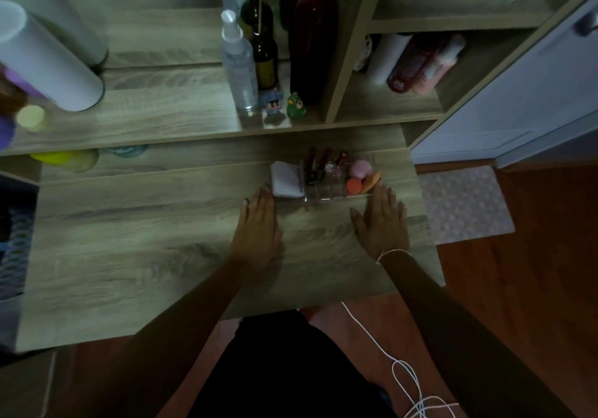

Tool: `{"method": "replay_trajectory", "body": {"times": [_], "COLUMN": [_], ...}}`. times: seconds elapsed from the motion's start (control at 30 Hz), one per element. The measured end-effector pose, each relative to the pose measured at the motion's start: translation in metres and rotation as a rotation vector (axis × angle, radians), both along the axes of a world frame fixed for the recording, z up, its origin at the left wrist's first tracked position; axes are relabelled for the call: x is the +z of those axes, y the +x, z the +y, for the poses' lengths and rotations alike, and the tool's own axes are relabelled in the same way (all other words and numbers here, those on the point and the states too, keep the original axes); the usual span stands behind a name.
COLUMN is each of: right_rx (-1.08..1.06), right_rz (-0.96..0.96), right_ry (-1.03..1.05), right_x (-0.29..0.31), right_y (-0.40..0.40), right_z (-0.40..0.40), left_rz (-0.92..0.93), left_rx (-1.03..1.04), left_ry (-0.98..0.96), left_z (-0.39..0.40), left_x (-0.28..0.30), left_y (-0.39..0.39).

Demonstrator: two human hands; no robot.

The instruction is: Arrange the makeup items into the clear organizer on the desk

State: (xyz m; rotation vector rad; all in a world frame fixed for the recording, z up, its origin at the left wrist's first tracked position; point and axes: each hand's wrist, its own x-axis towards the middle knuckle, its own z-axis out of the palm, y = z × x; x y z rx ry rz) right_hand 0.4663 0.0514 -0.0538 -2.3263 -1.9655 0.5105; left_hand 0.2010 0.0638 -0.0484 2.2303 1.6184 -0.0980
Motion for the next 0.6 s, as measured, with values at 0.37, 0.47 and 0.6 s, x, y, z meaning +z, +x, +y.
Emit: {"method": "replay_trajectory", "body": {"times": [0.37, 0.47, 0.6], "right_rx": [-0.008, -0.005, -0.026], "right_rz": [-0.011, -0.006, 0.005], "right_ry": [-0.027, -0.022, -0.012], "right_x": [0.001, -0.003, -0.001], "right_y": [0.006, 0.006, 0.003], "right_z": [0.014, 0.014, 0.015], "left_rz": [0.009, 0.005, -0.032], "left_rx": [-0.007, -0.006, 0.011], "left_ry": [-0.035, -0.035, -0.023], "left_z": [0.012, 0.013, 0.013], "left_x": [0.008, 0.005, 0.008], "left_y": [0.008, 0.008, 0.007]}}
